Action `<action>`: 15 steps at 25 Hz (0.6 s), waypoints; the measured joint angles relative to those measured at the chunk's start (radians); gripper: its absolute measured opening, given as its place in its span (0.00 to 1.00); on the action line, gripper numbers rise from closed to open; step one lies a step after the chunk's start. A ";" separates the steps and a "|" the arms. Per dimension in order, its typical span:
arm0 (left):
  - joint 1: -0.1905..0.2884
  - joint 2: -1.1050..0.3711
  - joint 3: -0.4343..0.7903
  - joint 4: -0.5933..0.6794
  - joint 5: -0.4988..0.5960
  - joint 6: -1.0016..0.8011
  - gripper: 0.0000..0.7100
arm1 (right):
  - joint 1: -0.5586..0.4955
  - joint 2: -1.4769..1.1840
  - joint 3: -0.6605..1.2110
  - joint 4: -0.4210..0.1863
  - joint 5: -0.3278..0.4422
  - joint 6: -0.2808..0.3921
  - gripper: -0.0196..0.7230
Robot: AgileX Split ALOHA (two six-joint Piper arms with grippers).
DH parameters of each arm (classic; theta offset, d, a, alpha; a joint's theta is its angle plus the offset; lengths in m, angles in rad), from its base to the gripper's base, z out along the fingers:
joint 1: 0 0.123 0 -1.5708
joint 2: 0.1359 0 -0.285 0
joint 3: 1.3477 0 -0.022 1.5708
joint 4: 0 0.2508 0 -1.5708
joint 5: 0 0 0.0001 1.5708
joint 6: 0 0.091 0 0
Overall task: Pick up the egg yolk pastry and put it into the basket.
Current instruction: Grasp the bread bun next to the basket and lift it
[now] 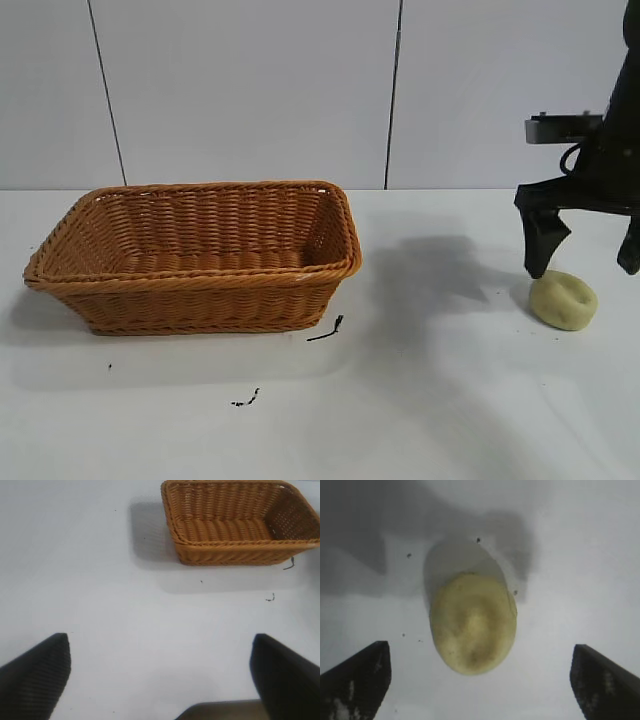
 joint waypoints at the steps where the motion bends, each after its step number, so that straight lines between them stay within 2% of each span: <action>1: 0.000 0.000 0.000 0.000 0.000 0.000 0.98 | 0.000 0.012 -0.001 0.000 -0.016 0.000 0.94; 9: 0.000 0.000 0.000 0.000 0.000 0.000 0.98 | 0.000 0.091 -0.003 0.008 -0.046 -0.008 0.93; 13: 0.000 0.000 0.000 0.000 0.000 0.000 0.98 | 0.000 0.091 -0.003 0.009 -0.048 -0.011 0.80; 14: 0.000 0.000 0.000 0.000 0.000 0.000 0.98 | 0.000 0.091 -0.003 0.009 -0.048 -0.011 0.80; 15: 0.000 0.000 0.000 0.000 0.000 0.000 0.98 | 0.000 0.091 -0.003 0.010 -0.044 -0.011 0.75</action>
